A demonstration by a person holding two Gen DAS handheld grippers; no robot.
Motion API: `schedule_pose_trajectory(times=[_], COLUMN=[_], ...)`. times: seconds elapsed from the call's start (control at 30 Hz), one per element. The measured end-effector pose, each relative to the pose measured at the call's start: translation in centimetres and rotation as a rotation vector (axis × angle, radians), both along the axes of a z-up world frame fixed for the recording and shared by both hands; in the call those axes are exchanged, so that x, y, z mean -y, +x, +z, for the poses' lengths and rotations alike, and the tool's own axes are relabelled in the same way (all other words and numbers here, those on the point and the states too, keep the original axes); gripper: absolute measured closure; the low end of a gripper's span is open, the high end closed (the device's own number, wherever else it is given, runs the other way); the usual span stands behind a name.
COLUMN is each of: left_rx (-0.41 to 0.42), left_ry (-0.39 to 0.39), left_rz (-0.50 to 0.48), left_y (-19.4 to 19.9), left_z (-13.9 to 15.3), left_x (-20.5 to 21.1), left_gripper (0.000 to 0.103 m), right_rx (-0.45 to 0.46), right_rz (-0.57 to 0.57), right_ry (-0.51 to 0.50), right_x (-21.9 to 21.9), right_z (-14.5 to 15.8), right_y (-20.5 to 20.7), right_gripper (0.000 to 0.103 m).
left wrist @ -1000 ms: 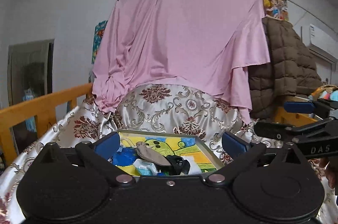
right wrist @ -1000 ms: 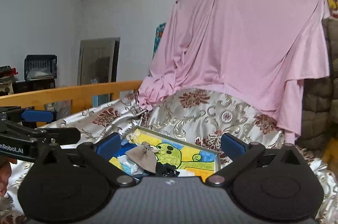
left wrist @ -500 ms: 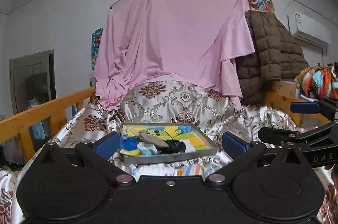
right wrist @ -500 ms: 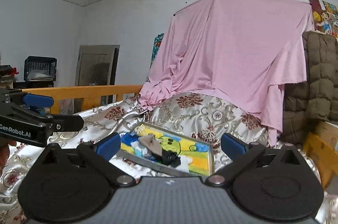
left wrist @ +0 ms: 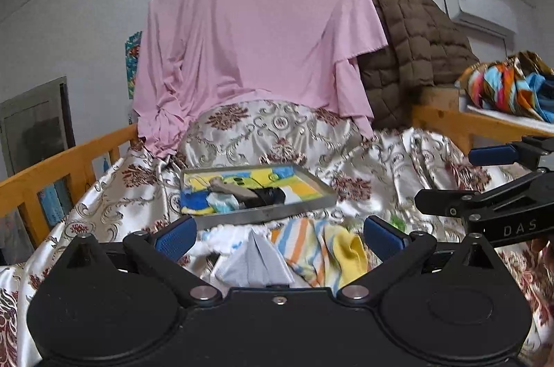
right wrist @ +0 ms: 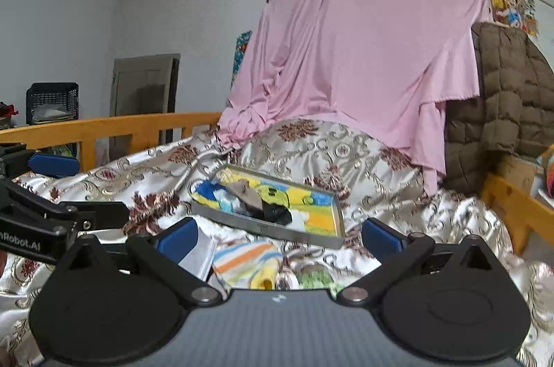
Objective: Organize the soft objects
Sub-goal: 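Move both tools over the pile toward the grey mask and striped cloth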
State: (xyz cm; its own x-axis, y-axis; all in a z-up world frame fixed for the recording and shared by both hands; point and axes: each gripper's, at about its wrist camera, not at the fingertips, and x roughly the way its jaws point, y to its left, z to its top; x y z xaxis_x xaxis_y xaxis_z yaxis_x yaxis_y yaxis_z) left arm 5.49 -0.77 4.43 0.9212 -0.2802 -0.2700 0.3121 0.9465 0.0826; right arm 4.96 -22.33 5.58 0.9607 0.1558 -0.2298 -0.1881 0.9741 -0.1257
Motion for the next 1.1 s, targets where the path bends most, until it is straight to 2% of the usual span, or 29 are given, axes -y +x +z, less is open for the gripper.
schedule_pose_trajectory(times=[0.37, 0.63, 0.83, 1.1], left_rx=[-0.083, -0.138, -0.165, -0.198], left_ry=[0.059, 0.105, 0.136, 0.162], left_rz=[-0.01, -0.012, -0.013, 0.004], left_y=[0.4, 0.7, 0.8, 1.3], left_z=[-3.2, -5.2, -6.4, -7.4], left_x=[0.0, -0.1, -0.2, -0.4], left_gripper=[0.001, 0.001, 0.001, 0.001], right_rx=[-0.094, -0.174, -0.23, -0.251], right_rz=[-0.02, -0.015, 0.008, 0.034], right_ry=[0.002, -0.065, -0.092, -0.118], right_x=[0.6, -0.2, -1.0, -1.6], right_z=[-3.4, -6.2, -7.4, -8.1], right_y=[0.4, 0.9, 1.5, 2.0], right_gripper=[0.0, 0.0, 0.0, 0.0])
